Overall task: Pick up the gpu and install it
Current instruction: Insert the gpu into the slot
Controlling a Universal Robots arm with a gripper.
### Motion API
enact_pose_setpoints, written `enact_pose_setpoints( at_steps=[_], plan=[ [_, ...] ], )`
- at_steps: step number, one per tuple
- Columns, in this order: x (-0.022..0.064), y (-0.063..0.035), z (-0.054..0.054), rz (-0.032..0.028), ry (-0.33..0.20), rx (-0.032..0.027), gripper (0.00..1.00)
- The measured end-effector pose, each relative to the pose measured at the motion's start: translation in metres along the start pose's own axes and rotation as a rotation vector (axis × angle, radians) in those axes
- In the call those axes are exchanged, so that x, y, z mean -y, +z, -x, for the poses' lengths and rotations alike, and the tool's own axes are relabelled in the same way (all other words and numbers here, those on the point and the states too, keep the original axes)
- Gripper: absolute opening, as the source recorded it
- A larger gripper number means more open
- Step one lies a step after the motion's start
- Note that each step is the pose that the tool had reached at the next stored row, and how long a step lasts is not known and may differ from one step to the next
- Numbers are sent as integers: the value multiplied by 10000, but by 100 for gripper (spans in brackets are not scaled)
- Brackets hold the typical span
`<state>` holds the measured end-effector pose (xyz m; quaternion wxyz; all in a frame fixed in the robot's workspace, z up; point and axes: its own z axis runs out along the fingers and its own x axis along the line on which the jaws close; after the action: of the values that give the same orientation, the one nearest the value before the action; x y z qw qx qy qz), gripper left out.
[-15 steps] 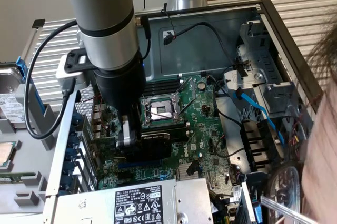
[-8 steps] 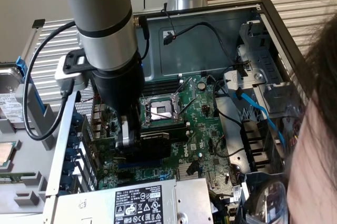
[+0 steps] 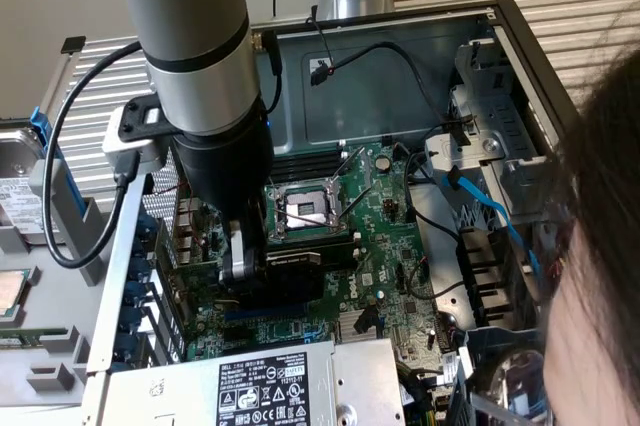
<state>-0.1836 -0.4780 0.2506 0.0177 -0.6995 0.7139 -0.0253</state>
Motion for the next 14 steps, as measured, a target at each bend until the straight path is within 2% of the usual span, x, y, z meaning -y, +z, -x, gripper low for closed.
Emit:
enact_pose_setpoints(
  at_steps=[14],
  plan=[
    [-2,29,0,-13,0,-5,27]
  ],
)
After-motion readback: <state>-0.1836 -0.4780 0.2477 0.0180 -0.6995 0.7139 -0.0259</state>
